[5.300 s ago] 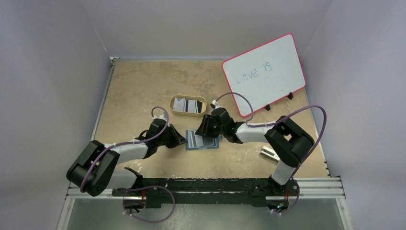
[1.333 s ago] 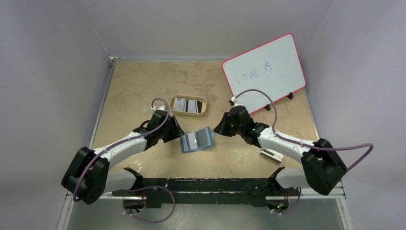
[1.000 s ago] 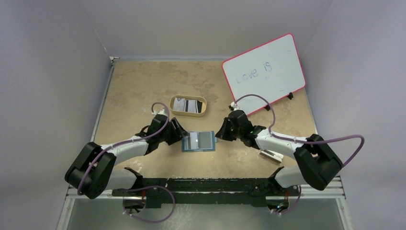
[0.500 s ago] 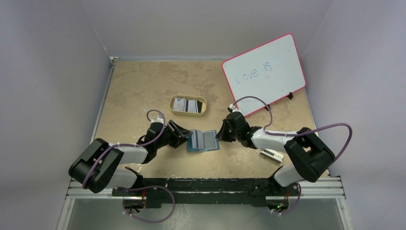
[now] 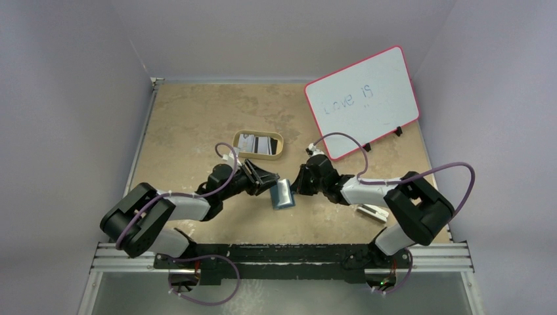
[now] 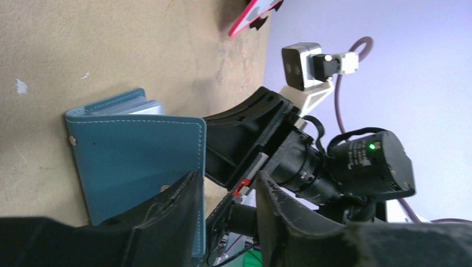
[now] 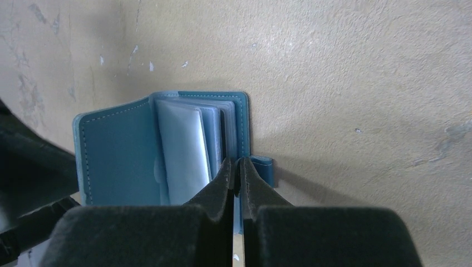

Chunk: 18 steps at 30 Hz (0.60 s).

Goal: Put the credit cards into the card holder
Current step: Close the card holder at the center of the board.

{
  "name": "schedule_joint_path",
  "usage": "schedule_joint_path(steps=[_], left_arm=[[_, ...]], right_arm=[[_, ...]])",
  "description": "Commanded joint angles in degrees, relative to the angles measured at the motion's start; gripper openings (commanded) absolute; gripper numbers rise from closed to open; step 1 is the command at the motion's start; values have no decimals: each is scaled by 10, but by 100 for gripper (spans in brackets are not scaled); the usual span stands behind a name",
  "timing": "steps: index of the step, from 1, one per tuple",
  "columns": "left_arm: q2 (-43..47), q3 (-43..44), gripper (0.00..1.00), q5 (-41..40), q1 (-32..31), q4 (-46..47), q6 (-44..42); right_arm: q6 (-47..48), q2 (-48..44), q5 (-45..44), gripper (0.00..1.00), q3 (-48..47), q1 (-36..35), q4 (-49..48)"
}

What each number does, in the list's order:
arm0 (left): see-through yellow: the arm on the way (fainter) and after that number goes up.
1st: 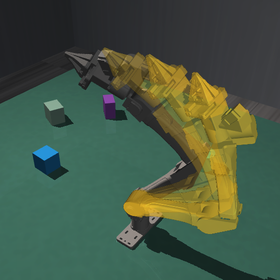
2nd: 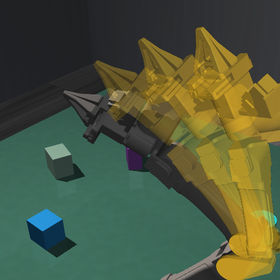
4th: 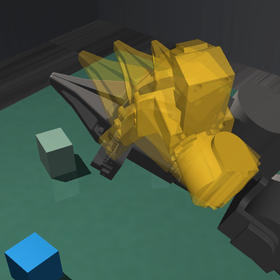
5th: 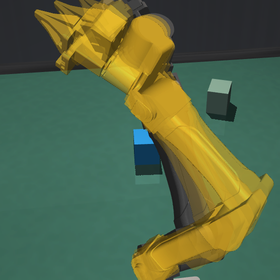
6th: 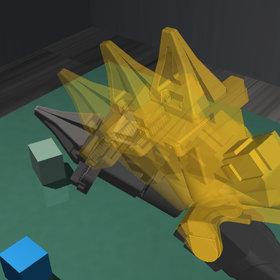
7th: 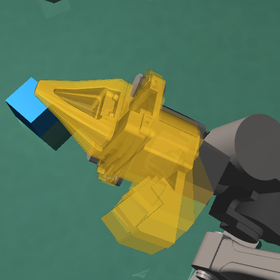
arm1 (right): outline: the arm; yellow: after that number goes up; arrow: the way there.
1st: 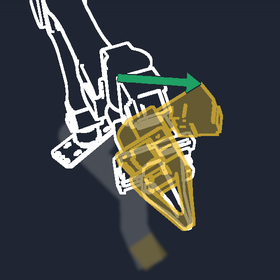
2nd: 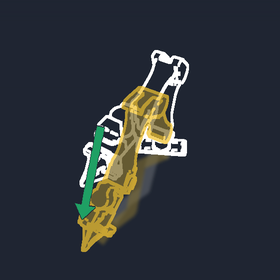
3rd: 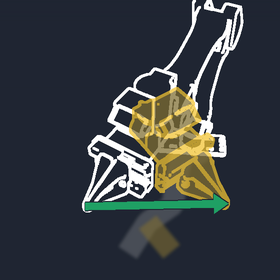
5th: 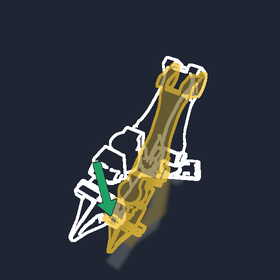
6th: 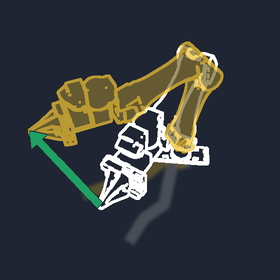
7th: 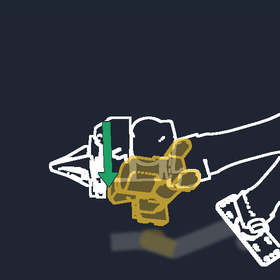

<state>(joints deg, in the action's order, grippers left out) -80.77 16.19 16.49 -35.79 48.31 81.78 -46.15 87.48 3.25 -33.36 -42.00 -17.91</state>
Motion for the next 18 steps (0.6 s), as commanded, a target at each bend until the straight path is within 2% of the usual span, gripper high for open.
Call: schedule_joint_path(steps=[1,5,8,11,18], left_arm=[[-34,40,35,10,-4,-10,-59],[-58,70,28,7,-7,-62,-107],[-64,100,26,-6,-10,-137,-151],[-62,131,25,-27,-20,-211,-202],[-68,175,23,-81,-41,-320,-262]], right_arm=[[-6,-21,10,0,3,-3,17],[-5,-43,0,1,0,-2,34],[-5,-56,-8,12,-3,-2,52],[-5,-76,-11,20,4,-1,56],[1,-120,-13,25,6,3,75]])
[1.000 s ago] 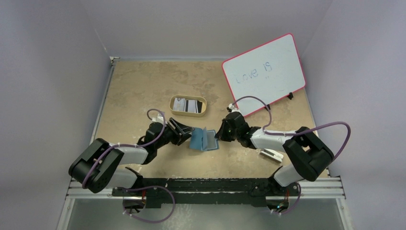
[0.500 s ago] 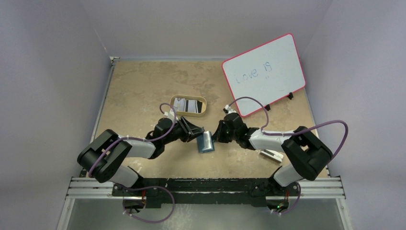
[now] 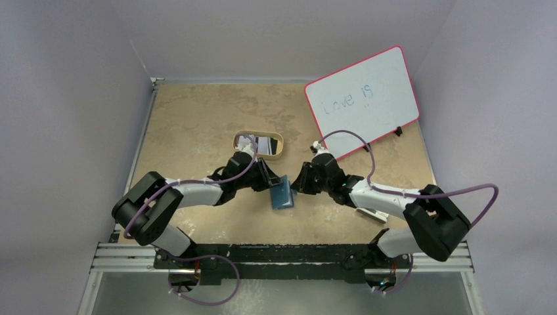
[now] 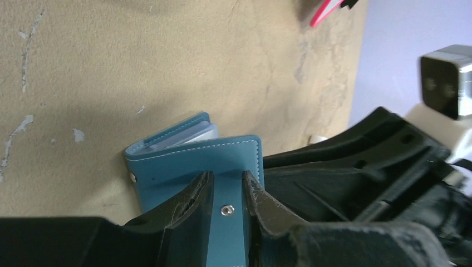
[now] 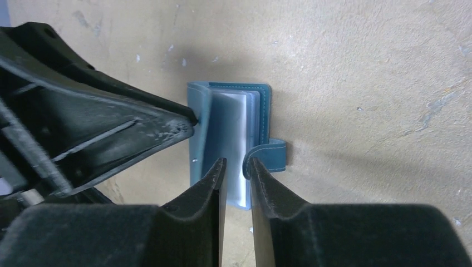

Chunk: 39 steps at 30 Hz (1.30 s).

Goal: Put the credit cards into the card holder
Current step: Close the card holder at the center of the board.

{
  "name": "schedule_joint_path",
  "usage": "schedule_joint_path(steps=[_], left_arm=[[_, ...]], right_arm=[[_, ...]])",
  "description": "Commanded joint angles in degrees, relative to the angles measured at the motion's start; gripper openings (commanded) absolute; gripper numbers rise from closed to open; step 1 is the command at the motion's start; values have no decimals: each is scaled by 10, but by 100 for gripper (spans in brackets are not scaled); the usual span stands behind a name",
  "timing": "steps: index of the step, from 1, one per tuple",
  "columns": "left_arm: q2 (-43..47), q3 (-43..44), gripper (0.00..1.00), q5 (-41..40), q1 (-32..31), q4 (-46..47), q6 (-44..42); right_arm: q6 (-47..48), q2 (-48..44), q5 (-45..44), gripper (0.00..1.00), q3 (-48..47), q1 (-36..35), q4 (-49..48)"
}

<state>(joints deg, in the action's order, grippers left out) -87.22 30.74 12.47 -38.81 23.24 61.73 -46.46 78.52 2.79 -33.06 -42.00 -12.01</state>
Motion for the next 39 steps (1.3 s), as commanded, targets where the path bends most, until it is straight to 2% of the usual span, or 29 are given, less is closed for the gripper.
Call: schedule_joint_path(steps=[1,3,9,14,18,26,29,34,39], left_arm=[[-6,33,23,-49,-13,-77,-66],[-11,40,22,-61,-17,-94,-76],[-34,70,20,-90,-34,-142,-110],[-44,94,19,-118,-50,-178,-123],[-40,100,18,-143,-58,-200,-130],[22,99,20,-124,-74,-192,-92],[34,82,16,-113,-86,-178,-68],[23,75,11,-120,-94,-180,-71],[-31,87,9,-115,-97,-177,-91]], right_arm=[[8,-35,-4,27,2,5,16],[15,-47,8,28,1,14,22],[23,-72,20,22,22,43,18],[33,-44,53,16,31,48,-20],[36,-10,92,16,26,48,-45],[29,-17,91,15,30,48,-46],[27,-22,86,15,31,48,-40],[26,-27,85,15,34,48,-37],[24,-33,71,15,36,49,-31]])
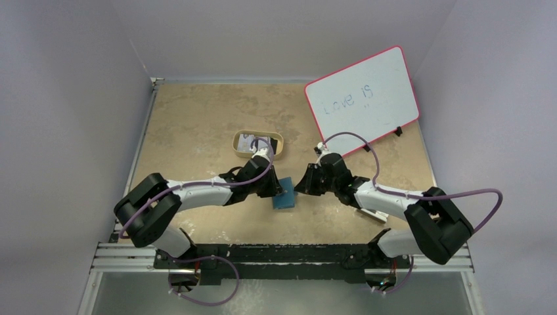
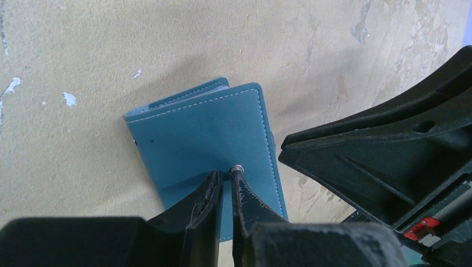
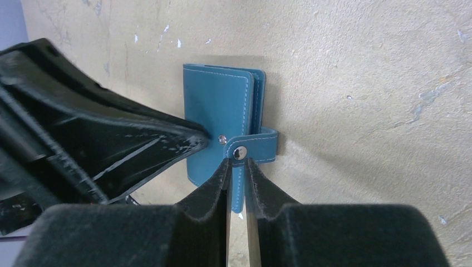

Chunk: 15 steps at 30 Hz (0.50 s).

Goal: Put the credit cards into the card holder
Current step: Close the card holder at the center of the board.

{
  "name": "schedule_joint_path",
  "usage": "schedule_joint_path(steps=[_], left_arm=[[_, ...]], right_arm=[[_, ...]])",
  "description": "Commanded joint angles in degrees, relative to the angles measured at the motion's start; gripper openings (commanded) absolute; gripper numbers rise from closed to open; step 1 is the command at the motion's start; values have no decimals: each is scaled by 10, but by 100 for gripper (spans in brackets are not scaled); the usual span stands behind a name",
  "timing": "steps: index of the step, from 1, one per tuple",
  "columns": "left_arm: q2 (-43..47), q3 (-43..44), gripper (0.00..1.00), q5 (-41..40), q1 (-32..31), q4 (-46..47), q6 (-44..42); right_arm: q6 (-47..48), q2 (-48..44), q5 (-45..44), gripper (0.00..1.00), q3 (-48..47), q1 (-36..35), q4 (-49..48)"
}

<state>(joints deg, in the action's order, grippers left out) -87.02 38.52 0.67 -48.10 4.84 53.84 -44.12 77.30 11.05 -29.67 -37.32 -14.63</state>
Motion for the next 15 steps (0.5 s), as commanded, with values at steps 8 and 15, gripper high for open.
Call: schedule_joint_path(steps=[8,15], left_arm=[[-49,33,8,-37,-13,-43,-28],[-49,30,7,-37,-13,-36,-21]], right_arm=[[4,-3,1,15,0,9,-24],[12,-6,13,14,-19,11,-19]])
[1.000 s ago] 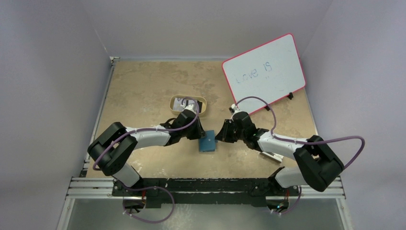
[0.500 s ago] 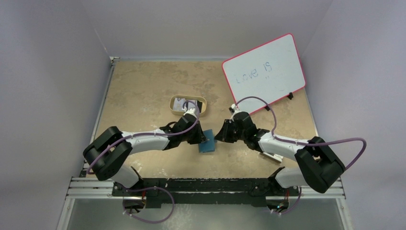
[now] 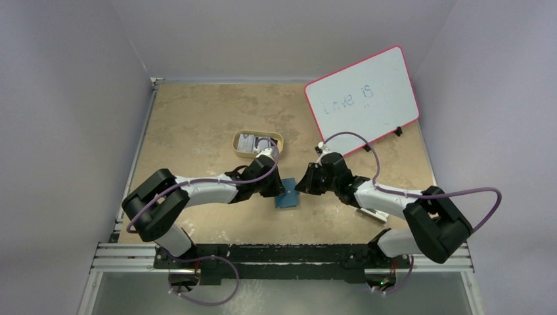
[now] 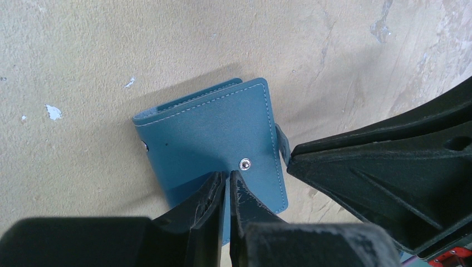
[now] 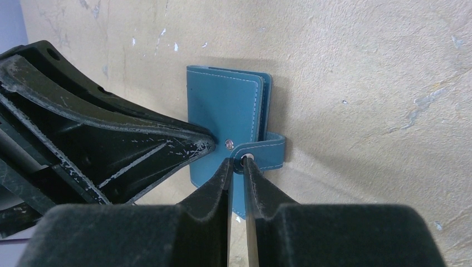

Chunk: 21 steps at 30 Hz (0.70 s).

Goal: Put the credit cards into the card holder
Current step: Close the card holder at the center of the board.

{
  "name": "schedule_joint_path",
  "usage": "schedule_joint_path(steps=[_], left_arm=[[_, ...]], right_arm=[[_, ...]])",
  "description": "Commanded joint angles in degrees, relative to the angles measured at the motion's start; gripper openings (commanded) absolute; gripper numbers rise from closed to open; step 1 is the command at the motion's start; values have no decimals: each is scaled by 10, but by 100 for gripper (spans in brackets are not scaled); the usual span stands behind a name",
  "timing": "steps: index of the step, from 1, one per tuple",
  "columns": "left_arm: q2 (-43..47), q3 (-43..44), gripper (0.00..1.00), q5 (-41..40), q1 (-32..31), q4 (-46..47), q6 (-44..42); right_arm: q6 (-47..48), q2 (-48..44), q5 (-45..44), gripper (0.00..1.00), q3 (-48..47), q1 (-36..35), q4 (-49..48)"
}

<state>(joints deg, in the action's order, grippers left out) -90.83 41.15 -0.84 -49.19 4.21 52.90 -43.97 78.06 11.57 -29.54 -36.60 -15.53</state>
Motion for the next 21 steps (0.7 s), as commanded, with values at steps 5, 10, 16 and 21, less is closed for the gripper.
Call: schedule_joint_path(steps=[5,10,16,21], left_arm=[[-1,-1,9,-27,-2,-22,-8],[-6,-11,9,-26,-2,-6,2],[-8,-10,9,-28,-2,1,8],[-11,-17,9,-33,-2,8,11]], right_arm=[[10,-4,5,18,-20,5,-14],[14,19,18,17,-22,5,-31],[32,55,43,13,-30,4,-65],[37,70,56,13,-30,5,-66]])
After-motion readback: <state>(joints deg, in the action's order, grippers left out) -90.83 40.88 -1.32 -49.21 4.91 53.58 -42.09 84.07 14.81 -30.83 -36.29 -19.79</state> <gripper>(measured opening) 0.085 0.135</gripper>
